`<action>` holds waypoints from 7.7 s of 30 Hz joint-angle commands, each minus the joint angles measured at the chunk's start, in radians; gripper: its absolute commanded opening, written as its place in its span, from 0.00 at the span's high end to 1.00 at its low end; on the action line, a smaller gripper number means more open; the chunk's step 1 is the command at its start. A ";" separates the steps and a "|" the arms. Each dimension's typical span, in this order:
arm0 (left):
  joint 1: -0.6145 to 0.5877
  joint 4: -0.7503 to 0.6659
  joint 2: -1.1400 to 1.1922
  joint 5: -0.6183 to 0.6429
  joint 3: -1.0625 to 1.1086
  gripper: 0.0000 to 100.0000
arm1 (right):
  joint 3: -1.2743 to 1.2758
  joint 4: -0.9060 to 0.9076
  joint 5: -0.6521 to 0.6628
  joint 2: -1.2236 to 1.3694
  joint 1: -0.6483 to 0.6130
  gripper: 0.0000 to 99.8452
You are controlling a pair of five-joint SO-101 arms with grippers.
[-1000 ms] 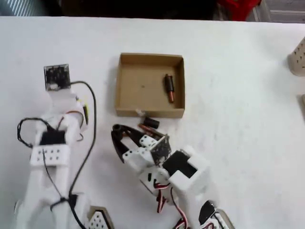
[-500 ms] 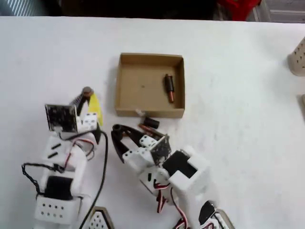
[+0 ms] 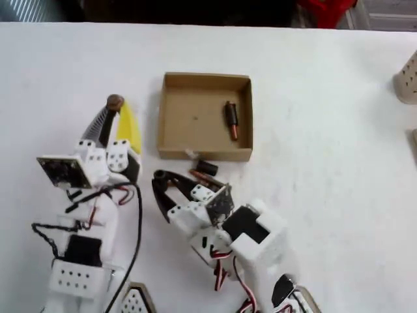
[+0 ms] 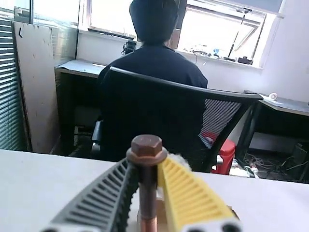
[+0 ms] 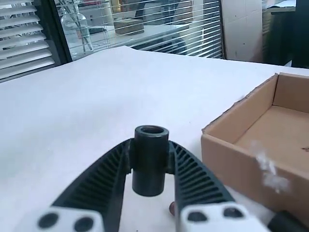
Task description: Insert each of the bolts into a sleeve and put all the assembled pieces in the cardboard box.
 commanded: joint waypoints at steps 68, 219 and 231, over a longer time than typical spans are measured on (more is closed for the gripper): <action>0.140 0.212 -0.053 0.063 0.130 0.98 | -0.046 0.111 -0.003 -0.022 -0.001 0.98; -0.186 0.806 0.219 -0.292 0.091 0.98 | -0.462 2.040 0.095 -1.086 0.417 0.98; -0.186 0.806 0.219 -0.293 0.091 0.98 | -1.066 2.261 0.103 -0.565 0.484 0.98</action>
